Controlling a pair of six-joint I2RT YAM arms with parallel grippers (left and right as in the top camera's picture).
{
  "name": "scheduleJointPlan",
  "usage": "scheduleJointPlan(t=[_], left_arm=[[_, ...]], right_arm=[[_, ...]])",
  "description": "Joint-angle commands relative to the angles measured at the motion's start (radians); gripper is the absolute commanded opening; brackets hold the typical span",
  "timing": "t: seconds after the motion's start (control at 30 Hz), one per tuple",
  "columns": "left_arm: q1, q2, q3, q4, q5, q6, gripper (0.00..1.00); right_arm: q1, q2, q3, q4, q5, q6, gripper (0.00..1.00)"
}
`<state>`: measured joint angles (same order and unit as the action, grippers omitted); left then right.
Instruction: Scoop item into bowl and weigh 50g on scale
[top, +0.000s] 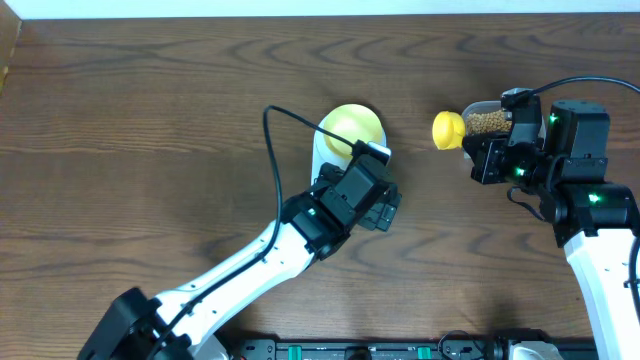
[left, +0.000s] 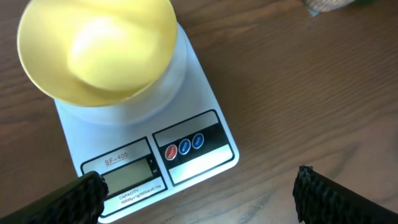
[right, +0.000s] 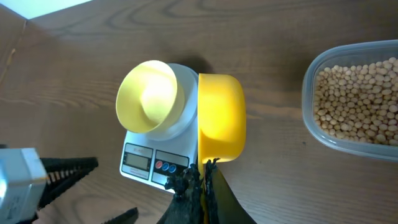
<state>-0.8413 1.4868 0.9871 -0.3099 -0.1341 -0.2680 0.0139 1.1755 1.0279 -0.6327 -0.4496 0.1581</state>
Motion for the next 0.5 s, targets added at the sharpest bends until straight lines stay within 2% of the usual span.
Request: scheduleJointPlan(t=[0.0,0.47], left_arm=[[0.000,0.018,0.000,0.002,-0.017,-0.018,0.97],[0.000,0.098,0.000,0.021,0.033,-0.025,0.98]], right_arm=[[-0.007,-0.013,0.006,-0.013,-0.012,-0.027,0.01],[-0.007,-0.013,0.006,-0.015,-0.010,-0.041,0.01]])
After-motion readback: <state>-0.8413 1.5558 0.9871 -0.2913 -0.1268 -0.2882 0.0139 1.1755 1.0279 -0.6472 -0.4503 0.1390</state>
